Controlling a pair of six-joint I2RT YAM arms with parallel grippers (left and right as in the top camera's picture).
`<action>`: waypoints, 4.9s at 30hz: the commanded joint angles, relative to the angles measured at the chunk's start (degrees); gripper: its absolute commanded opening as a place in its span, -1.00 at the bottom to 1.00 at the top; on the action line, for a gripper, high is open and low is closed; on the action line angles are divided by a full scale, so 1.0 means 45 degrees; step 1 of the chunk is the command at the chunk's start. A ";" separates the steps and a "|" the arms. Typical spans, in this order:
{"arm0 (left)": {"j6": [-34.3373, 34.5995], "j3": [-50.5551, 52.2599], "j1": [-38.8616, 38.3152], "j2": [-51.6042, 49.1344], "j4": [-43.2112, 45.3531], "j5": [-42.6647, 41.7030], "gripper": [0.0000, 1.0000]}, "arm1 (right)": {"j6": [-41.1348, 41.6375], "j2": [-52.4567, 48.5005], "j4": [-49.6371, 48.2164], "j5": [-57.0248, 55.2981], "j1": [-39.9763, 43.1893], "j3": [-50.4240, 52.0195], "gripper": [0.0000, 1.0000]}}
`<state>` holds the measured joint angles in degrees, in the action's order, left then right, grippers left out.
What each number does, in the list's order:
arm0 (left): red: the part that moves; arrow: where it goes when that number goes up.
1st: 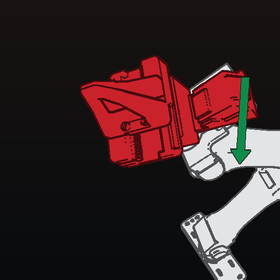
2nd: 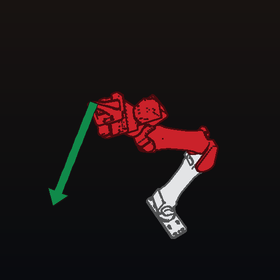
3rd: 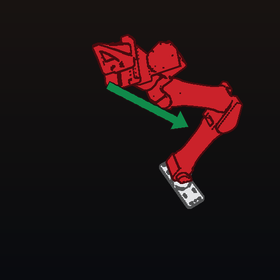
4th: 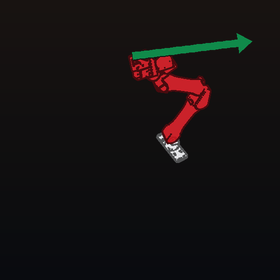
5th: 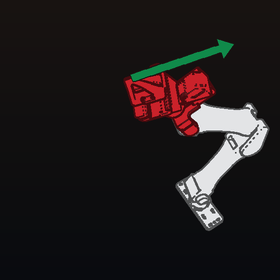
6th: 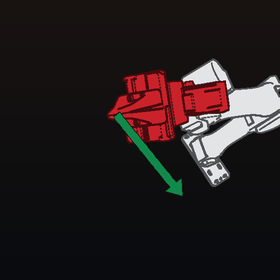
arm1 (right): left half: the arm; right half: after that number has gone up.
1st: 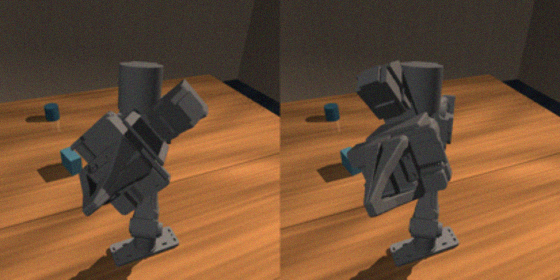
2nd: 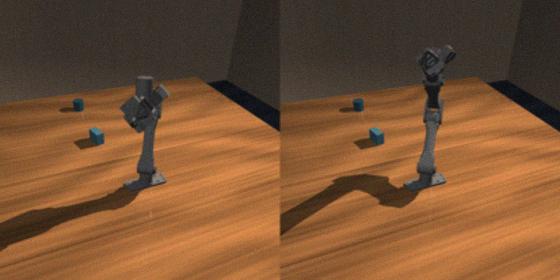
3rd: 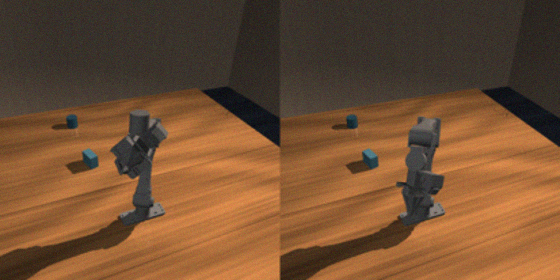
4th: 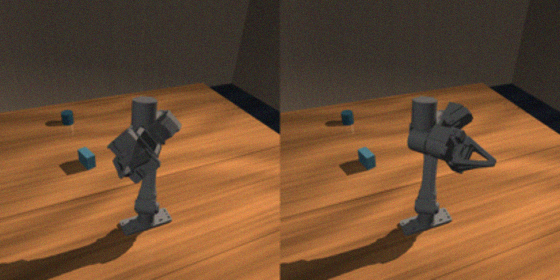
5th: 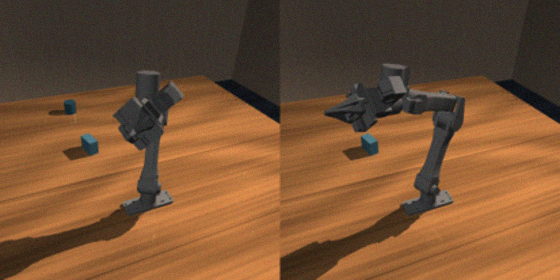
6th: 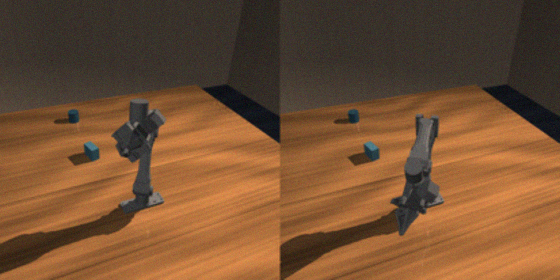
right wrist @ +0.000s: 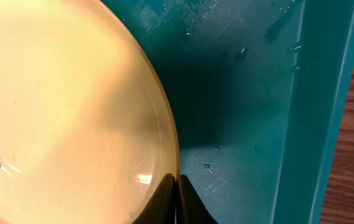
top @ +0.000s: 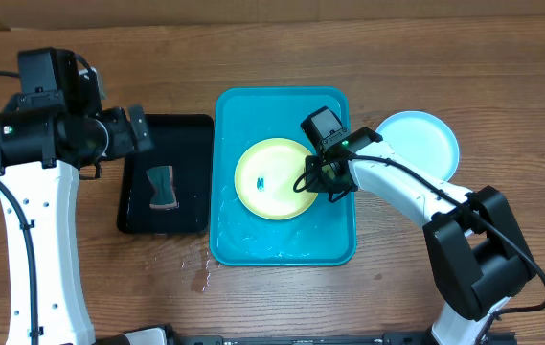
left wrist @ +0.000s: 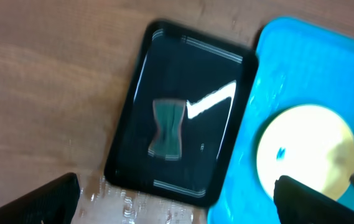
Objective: Clean dirty plates on tray and stack at the side
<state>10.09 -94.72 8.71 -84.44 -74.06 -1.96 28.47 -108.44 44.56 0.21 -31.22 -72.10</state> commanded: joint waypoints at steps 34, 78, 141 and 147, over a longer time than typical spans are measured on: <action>0.1472 0.6062 -0.0797 -0.1073 0.4061 0.0622 -0.29 | -0.0102 0.0092 -0.0063 0.0015 -0.0034 -0.0209 -0.92; -0.0714 0.6018 -0.0797 -0.4993 0.5353 0.0053 -0.92 | -0.0102 0.0092 -0.0073 -0.0015 -0.0049 -0.0204 -0.92; -0.1336 0.4167 -0.2385 -0.2841 0.4182 0.0476 -0.92 | 0.0029 0.0010 -0.0117 -0.0243 0.0053 -0.0151 -0.13; -0.1287 0.4197 -0.2385 -0.2841 0.4177 0.0466 -0.92 | -0.0015 0.0010 -0.0126 -0.0277 0.0053 -0.0151 -0.13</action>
<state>4.05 -76.09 -1.80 -96.90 -55.31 -0.16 28.47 -108.44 44.38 -0.08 -31.16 -72.10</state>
